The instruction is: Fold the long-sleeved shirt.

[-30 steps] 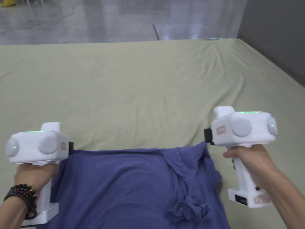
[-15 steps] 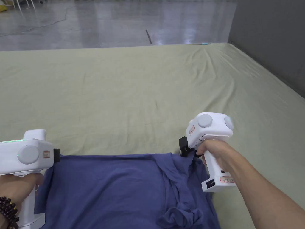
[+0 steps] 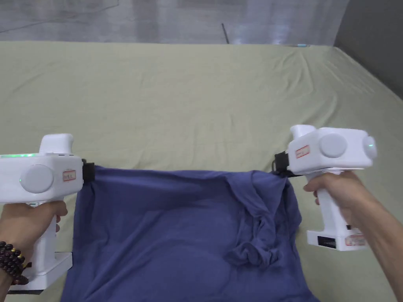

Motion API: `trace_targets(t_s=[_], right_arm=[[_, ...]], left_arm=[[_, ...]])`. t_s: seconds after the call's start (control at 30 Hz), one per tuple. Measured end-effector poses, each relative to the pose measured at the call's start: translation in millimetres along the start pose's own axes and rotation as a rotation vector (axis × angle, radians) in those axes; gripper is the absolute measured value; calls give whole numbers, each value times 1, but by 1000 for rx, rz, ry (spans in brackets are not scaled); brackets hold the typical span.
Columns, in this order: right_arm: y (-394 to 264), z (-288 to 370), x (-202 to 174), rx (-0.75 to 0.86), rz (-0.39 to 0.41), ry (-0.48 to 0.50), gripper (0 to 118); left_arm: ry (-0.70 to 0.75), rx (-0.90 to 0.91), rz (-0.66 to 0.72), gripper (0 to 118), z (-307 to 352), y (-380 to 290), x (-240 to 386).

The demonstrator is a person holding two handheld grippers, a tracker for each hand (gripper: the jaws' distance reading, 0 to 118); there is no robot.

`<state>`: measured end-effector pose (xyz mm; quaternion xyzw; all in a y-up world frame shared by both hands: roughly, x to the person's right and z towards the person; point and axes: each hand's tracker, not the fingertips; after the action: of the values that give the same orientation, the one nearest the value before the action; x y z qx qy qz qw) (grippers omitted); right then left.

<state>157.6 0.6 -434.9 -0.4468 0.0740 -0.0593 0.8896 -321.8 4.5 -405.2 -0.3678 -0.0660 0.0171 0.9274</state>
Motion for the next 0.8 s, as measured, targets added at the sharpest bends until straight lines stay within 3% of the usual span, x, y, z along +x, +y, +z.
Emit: trace_targets(t_s=[0.2, 0.4, 0.6, 0.8], right_arm=[[-77, 80, -17, 83, 41, 39, 5], [-174, 114, -20, 20, 50, 96, 5], [-241, 85, -17, -130, 114, 30, 5], [-252, 50, -20, -155, 151, -36, 5]], left_arm=[[23, 33, 1, 0, 74, -65, -1], [26, -24, 66, 0, 120, -150, -14], [55, -164, 26, 0, 104, -211, -9], [80, -188, 26, 0, 73, -233, 2]])
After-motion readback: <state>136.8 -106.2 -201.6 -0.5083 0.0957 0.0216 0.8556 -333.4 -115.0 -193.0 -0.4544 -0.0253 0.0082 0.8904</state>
